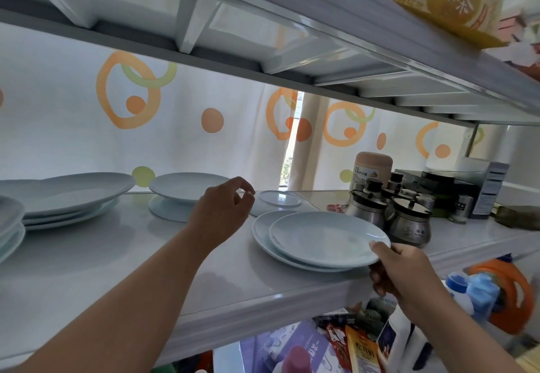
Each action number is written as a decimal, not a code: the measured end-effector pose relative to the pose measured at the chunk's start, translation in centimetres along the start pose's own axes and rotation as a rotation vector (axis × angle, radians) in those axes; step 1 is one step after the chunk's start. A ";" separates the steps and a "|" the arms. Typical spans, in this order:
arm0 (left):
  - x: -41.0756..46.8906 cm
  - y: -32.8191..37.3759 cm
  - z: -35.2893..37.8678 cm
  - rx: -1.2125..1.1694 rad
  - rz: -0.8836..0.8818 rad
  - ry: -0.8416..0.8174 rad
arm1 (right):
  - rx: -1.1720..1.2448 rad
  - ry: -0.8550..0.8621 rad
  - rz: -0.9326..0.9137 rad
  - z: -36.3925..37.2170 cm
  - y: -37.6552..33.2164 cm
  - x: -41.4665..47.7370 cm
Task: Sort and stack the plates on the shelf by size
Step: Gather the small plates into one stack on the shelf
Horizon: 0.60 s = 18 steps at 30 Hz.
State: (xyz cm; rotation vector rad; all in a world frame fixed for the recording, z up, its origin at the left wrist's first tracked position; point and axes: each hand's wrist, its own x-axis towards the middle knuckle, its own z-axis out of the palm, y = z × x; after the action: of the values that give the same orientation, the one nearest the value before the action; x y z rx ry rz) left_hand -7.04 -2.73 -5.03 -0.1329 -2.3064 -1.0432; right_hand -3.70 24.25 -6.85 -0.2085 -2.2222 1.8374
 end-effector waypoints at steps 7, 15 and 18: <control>-1.1 1.4 -2.3 -0.001 -0.008 0.060 | -0.807 0.166 -0.412 -1.7 -0.1 1.4; -2.6 1.0 -4.1 -0.005 0.044 0.038 | -0.886 -0.078 -0.680 5.0 -5.4 2.0; -3.3 1.0 -4.4 -0.065 0.068 0.066 | -0.859 -0.176 -0.723 8.8 -7.5 3.2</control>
State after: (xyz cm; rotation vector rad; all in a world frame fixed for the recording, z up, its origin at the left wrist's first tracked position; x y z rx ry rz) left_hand -1.93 -4.69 -3.90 -0.1985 -2.1949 -1.0729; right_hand -8.91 15.37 -0.74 0.5580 -2.5719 0.5083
